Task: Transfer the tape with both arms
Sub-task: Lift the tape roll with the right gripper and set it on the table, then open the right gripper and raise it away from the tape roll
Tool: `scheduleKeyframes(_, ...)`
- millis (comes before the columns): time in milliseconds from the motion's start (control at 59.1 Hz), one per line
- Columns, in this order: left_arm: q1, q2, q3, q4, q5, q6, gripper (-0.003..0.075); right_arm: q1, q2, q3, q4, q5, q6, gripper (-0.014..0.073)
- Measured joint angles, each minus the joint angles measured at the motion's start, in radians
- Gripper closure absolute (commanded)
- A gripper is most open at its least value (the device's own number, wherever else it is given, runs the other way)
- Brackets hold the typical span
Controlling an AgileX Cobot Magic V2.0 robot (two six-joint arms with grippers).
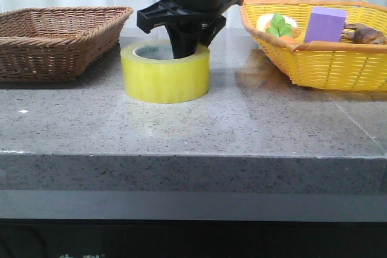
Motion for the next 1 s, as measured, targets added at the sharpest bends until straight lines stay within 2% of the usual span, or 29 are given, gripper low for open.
scheduleKeyframes(85,0.0,0.0,0.0,0.0,0.0,0.0,0.0208,0.0,0.0,-0.002,-0.002,-0.005,0.0,0.013)
scheduleKeyframes(271,0.0,0.0,0.0,0.0,0.0,0.0,0.0208,0.0,-0.033,-0.002,0.002,0.007,0.044,0.0147)
scheduleKeyframes(423,0.0,0.0,0.0,0.0,0.0,0.0,0.0208,-0.029,-0.148,0.052,0.044,-0.014,0.076,0.0147)
scheduleKeyframes(862,0.0,0.0,0.0,0.0,0.0,0.0,0.0208,-0.057,-0.789,0.748,0.135,-0.36,0.091,0.0147)
scheduleKeyframes(998,0.0,0.0,0.0,0.0,0.0,0.0,0.0208,-0.057,-0.993,0.915,0.161,-0.458,0.091,0.0147)
